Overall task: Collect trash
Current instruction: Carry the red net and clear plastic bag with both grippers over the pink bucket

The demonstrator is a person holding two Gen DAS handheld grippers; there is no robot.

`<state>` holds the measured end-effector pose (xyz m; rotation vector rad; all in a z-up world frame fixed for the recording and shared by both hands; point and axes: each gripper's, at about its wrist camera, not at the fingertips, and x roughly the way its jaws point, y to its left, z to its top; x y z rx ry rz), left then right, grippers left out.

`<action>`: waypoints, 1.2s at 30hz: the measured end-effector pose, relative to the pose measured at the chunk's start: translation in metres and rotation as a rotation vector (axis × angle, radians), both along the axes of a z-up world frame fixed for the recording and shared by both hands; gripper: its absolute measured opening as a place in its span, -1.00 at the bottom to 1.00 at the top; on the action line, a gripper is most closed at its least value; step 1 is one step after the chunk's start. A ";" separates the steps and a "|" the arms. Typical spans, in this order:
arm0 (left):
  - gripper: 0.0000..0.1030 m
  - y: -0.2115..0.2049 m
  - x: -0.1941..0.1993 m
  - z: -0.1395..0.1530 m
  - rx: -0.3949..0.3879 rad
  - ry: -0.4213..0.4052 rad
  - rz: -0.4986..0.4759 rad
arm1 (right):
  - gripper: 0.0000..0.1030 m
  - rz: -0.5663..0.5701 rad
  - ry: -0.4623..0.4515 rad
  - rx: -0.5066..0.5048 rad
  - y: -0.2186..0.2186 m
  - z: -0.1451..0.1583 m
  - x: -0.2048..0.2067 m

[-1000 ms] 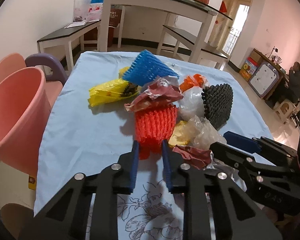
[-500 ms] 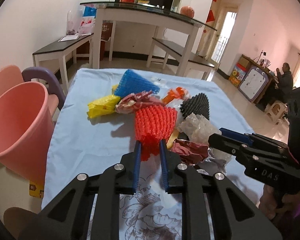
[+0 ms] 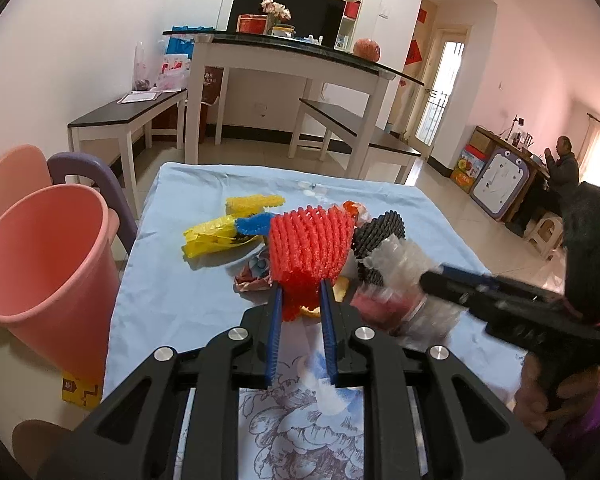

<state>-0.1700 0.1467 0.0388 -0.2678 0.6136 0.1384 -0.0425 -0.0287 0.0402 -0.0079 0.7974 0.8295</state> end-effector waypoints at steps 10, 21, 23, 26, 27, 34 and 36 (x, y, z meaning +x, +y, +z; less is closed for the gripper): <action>-0.65 0.007 -0.007 -0.001 -0.012 0.000 0.015 | -0.06 0.008 0.060 -0.045 -0.002 -0.022 0.004; -0.65 0.012 -0.006 -0.003 -0.020 0.010 0.020 | -0.05 -0.045 0.107 -0.075 -0.020 -0.033 0.018; -0.65 0.011 -0.005 -0.004 -0.022 0.012 0.021 | -0.05 -0.018 0.120 -0.083 -0.020 -0.036 0.016; -0.65 0.011 -0.004 -0.004 -0.024 0.014 0.021 | -0.05 0.036 0.136 -0.109 -0.012 -0.043 0.009; -0.65 0.011 -0.004 -0.004 -0.023 0.016 0.021 | -0.05 0.048 0.139 -0.119 -0.009 -0.045 0.008; -0.65 0.011 -0.005 -0.004 -0.021 0.009 0.027 | -0.48 0.090 0.110 -0.153 -0.002 -0.046 -0.005; -0.65 0.011 -0.007 -0.002 -0.020 0.003 0.029 | -0.50 0.094 0.091 -0.141 -0.004 -0.040 -0.008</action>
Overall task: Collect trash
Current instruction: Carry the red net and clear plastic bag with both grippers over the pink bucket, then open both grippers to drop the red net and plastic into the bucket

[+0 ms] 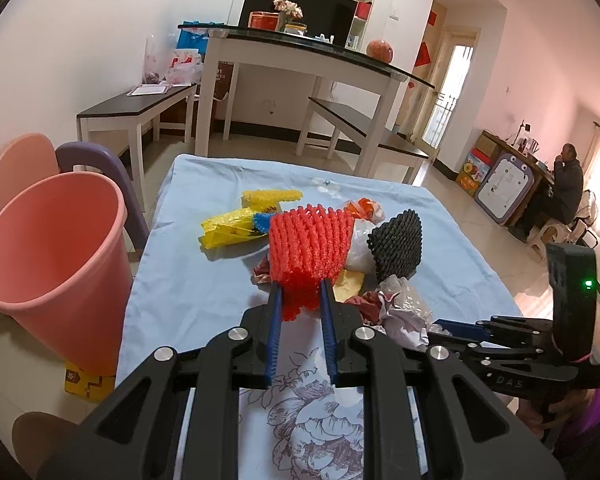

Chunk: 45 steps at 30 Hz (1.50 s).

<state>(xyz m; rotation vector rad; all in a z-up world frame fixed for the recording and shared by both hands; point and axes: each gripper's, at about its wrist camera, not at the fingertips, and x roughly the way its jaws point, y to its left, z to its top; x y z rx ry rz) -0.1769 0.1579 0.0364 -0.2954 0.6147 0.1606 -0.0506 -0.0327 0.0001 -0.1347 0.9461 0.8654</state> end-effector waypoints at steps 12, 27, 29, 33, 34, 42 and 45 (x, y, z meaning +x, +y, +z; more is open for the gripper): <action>-0.65 0.008 -0.019 0.012 0.009 -0.054 0.042 | -0.51 -0.050 -0.177 0.117 -0.009 0.063 0.000; -0.65 0.075 -0.063 0.024 0.079 -0.060 0.306 | -0.50 0.145 -0.159 0.211 0.111 0.093 -0.006; -0.65 0.087 -0.070 0.023 0.089 -0.052 0.349 | -0.50 0.191 -0.144 0.208 0.140 0.092 -0.011; -0.65 0.112 -0.082 0.018 0.095 -0.020 0.434 | -0.49 0.261 -0.110 0.213 0.189 0.087 -0.021; -0.65 0.119 -0.084 0.015 0.091 -0.008 0.452 | -0.49 0.289 -0.096 0.207 0.211 0.083 -0.024; -0.65 0.161 -0.093 -0.004 0.060 0.061 0.529 | -0.46 0.343 -0.048 0.157 0.281 0.057 -0.033; -0.58 0.171 -0.092 -0.010 0.029 0.066 0.528 | -0.46 0.342 -0.032 0.142 0.294 0.047 -0.032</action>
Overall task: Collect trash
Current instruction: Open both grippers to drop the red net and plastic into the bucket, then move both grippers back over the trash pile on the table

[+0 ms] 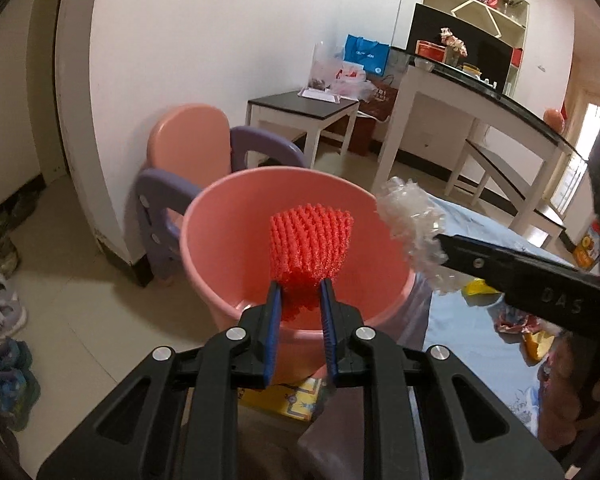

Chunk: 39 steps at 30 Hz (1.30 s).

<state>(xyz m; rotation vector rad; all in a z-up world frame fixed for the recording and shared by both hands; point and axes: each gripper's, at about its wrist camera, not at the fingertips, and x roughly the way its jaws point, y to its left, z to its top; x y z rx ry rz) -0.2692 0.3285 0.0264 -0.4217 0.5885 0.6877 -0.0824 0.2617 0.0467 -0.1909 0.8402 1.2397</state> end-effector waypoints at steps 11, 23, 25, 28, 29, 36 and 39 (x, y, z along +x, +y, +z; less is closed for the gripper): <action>-0.47 0.011 0.005 -0.006 -0.052 -0.008 0.007 | -0.14 -0.018 0.016 -0.025 0.011 -0.017 0.011; -0.17 0.003 0.004 0.000 -0.055 -0.023 0.014 | -0.12 -0.031 -0.003 0.011 -0.026 -0.002 0.003; -0.17 -0.003 0.005 0.003 -0.047 -0.023 0.005 | -0.12 -0.038 -0.005 0.021 -0.033 0.001 0.002; -0.17 -0.012 0.006 0.008 -0.041 -0.031 -0.009 | -0.12 -0.047 -0.005 0.032 -0.042 0.006 0.000; -0.17 -0.015 0.006 0.009 -0.038 -0.034 -0.014 | -0.12 -0.048 -0.006 0.034 -0.044 0.008 0.000; -0.17 -0.039 0.010 0.017 -0.030 -0.045 -0.039 | -0.11 -0.075 -0.018 0.060 -0.072 0.018 -0.003; -0.17 -0.052 0.013 0.019 -0.026 -0.050 -0.061 | -0.11 -0.089 -0.024 0.066 -0.086 0.022 -0.004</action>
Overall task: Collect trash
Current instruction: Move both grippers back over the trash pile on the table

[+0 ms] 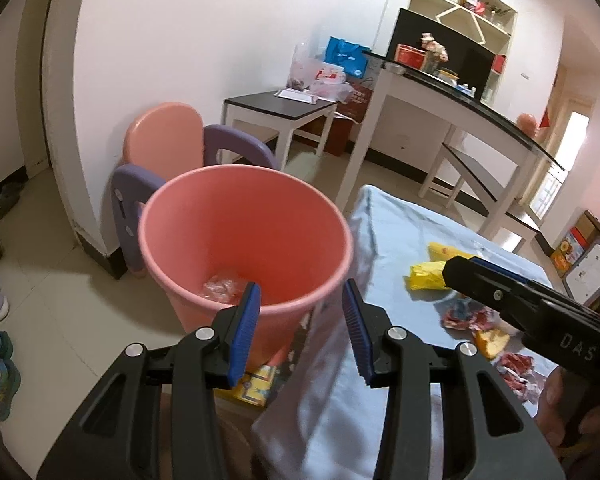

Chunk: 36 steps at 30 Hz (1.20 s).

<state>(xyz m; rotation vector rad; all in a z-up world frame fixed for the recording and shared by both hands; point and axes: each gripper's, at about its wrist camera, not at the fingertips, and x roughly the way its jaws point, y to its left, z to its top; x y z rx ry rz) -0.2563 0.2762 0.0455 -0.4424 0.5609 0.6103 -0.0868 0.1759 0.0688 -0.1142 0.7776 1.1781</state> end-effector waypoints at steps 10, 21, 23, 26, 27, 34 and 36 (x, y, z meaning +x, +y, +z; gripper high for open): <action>-0.16 -0.048 0.019 0.003 -0.002 -0.008 -0.107 | -0.11 -0.118 -0.087 -0.003 -0.075 0.013 0.008; -0.17 -0.099 0.042 -0.007 -0.017 0.020 -0.213 | -0.11 -0.340 -0.071 -0.042 -0.167 -0.009 0.049; -0.17 -0.103 0.044 -0.010 -0.020 0.028 -0.224 | -0.11 -0.372 -0.058 -0.047 -0.180 -0.015 0.056; -0.16 -0.112 0.048 -0.014 -0.018 0.045 -0.239 | -0.11 -0.411 -0.039 -0.060 -0.197 -0.024 0.064; -0.16 -0.113 0.048 -0.015 -0.019 0.047 -0.243 | -0.11 -0.421 -0.032 -0.065 -0.202 -0.027 0.067; -0.16 -0.128 0.053 -0.019 -0.017 0.074 -0.280 | -0.11 -0.451 0.001 -0.086 -0.219 -0.046 0.079; -0.16 -0.129 0.056 -0.021 -0.018 0.089 -0.287 | -0.03 -0.456 0.003 -0.088 -0.220 -0.048 0.082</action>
